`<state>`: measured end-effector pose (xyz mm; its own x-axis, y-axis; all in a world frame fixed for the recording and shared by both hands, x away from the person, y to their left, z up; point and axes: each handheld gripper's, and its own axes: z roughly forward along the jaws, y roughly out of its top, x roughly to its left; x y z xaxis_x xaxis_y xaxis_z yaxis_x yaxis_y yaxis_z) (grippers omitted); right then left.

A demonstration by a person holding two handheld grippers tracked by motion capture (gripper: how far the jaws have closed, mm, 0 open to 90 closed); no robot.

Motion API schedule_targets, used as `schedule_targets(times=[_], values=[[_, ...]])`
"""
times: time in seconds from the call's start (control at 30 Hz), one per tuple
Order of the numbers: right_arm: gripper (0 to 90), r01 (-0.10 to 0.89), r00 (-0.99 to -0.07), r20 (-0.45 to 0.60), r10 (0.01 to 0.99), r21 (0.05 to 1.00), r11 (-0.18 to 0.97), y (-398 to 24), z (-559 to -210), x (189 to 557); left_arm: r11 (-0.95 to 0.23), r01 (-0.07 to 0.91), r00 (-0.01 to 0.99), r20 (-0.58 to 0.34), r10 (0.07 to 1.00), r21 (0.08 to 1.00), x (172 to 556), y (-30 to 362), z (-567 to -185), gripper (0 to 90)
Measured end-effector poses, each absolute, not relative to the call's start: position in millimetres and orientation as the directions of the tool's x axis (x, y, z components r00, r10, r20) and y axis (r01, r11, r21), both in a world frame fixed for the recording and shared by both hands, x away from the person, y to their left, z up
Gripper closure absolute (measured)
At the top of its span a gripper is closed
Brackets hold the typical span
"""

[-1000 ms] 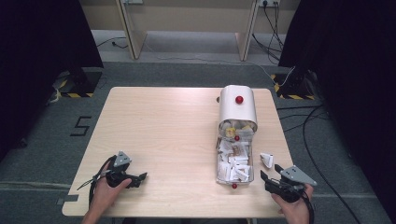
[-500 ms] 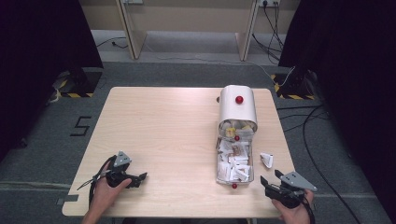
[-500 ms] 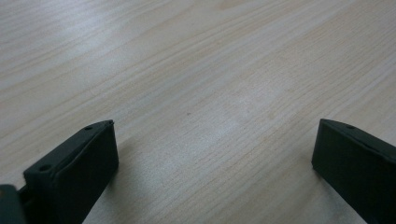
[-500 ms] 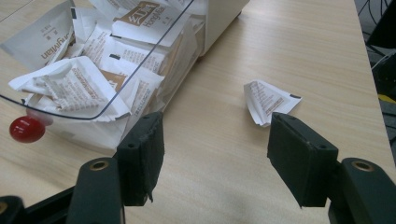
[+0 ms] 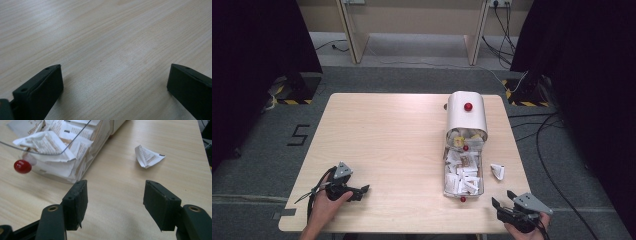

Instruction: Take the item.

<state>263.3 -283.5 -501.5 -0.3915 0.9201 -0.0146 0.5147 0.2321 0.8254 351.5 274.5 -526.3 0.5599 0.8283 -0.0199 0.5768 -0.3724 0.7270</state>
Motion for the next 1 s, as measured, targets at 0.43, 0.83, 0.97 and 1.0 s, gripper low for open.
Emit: schedule_targets(times=[0.43, 0.83, 0.97, 1.0], values=[[36.6, 0.509, -0.404, -0.023, 0.914, 0.825, 0.246, -278, -504, 252, -0.373, 0.577, 0.560, -0.020, 0.828, 0.727, 351, 274, -526, 0.0], [33.7, 0.513, -0.399, -0.025, 0.916, 0.822, 0.246, -278, -509, 246, -0.372, 0.576, 0.560, -0.019, 0.828, 0.727, 351, 274, -526, 0.0], [30.1, 0.518, -0.389, -0.012, 0.921, 0.824, 0.230, -280, -513, 243, -0.372, 0.576, 0.560, -0.020, 0.828, 0.727, 351, 274, -526, 0.0], [30.1, 0.518, -0.389, -0.012, 0.921, 0.824, 0.230, -280, -513, 243, -0.373, 0.577, 0.560, -0.020, 0.828, 0.727, 351, 274, -526, 0.0]])
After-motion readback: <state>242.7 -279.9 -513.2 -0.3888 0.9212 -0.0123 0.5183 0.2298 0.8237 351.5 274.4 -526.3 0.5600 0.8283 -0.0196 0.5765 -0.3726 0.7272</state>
